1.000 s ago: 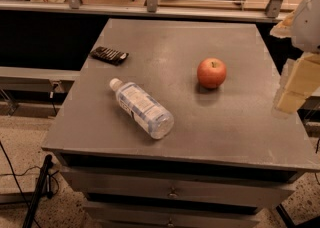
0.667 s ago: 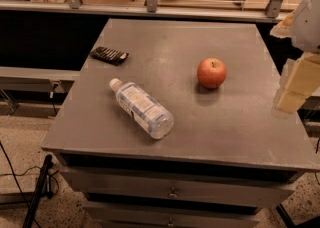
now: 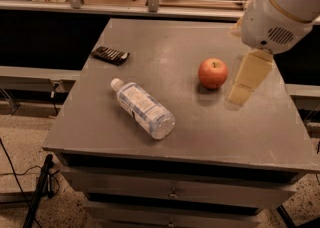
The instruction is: Place blue plastic bottle upright
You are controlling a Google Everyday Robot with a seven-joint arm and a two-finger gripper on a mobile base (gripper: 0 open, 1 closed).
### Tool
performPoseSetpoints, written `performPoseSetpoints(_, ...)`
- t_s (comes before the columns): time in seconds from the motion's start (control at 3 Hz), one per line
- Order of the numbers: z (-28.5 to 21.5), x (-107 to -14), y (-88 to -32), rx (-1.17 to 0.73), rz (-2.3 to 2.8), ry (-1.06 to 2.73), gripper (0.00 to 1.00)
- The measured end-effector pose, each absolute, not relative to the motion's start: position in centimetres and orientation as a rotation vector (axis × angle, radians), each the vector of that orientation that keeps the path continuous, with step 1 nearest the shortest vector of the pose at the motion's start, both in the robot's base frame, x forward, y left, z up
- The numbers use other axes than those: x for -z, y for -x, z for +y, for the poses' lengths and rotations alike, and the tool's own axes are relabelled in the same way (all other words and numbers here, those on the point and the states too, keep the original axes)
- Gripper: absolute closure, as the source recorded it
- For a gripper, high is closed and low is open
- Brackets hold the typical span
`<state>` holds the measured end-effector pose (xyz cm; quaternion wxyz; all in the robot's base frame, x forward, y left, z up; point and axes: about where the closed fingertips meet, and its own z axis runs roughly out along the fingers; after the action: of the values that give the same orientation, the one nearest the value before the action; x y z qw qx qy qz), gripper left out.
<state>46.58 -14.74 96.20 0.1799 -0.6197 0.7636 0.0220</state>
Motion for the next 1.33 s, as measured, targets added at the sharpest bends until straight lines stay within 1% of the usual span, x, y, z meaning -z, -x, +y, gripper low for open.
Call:
performPoseSetpoints(0.33, -10.3, -95.0, -47.8, -0.043, 2.153, 1.765, 0.0)
performPoseSetpoints(1.0, -9.7, -94.9, -48.1, -0.026, 2.167, 1.75, 0.0)
performPoseSetpoints(1.33, -7.2, -94.3, -48.8, -0.056, 2.21, 1.702, 0.0)
